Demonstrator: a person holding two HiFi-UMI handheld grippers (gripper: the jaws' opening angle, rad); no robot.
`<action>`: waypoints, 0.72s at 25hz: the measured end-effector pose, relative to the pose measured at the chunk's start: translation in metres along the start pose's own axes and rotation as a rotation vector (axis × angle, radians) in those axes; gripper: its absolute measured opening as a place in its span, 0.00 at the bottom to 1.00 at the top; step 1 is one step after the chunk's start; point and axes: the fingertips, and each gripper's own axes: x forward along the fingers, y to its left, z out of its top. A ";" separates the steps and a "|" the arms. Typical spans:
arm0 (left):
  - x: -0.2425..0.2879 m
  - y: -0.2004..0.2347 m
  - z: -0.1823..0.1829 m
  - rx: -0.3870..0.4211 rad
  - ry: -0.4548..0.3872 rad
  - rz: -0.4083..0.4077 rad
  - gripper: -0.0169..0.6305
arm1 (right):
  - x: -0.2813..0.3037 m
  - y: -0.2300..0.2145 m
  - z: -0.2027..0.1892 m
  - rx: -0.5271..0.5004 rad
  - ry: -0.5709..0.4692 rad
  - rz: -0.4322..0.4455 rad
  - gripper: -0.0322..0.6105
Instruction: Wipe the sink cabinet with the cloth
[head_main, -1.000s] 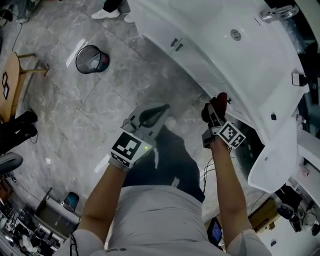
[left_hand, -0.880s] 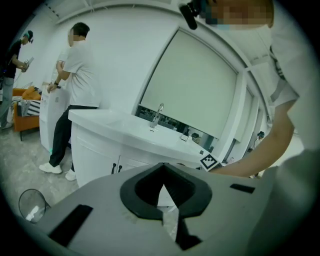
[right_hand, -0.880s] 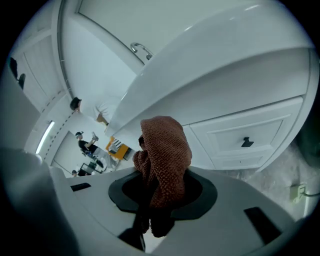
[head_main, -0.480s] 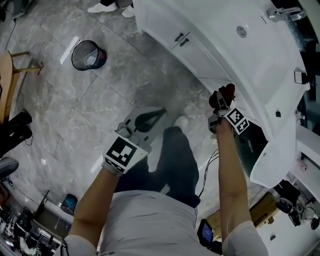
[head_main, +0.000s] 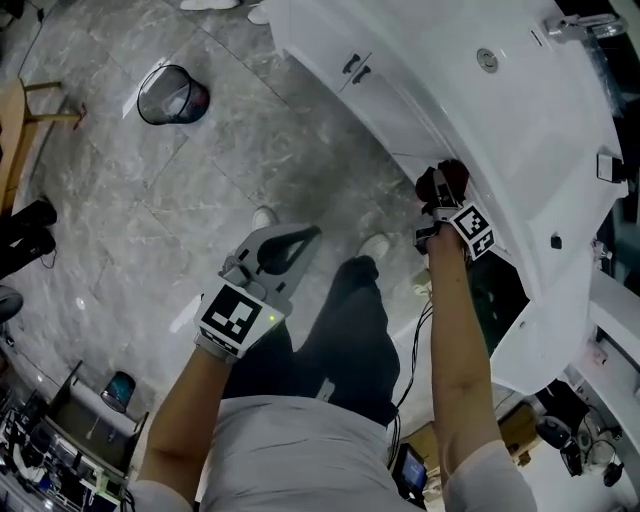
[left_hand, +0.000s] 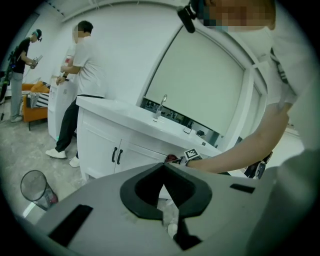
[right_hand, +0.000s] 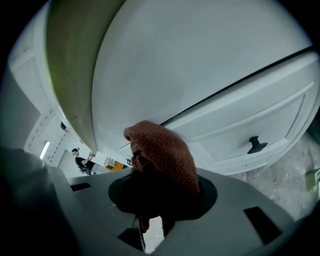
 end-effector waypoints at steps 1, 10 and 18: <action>0.002 -0.004 -0.002 -0.011 -0.002 0.011 0.04 | 0.003 -0.001 0.002 0.006 -0.004 0.012 0.24; 0.015 -0.047 -0.014 -0.028 -0.013 0.056 0.04 | 0.010 0.001 0.015 0.006 -0.059 0.115 0.23; 0.028 -0.062 -0.011 0.022 -0.014 0.070 0.04 | -0.005 -0.001 0.022 -0.018 -0.039 0.203 0.22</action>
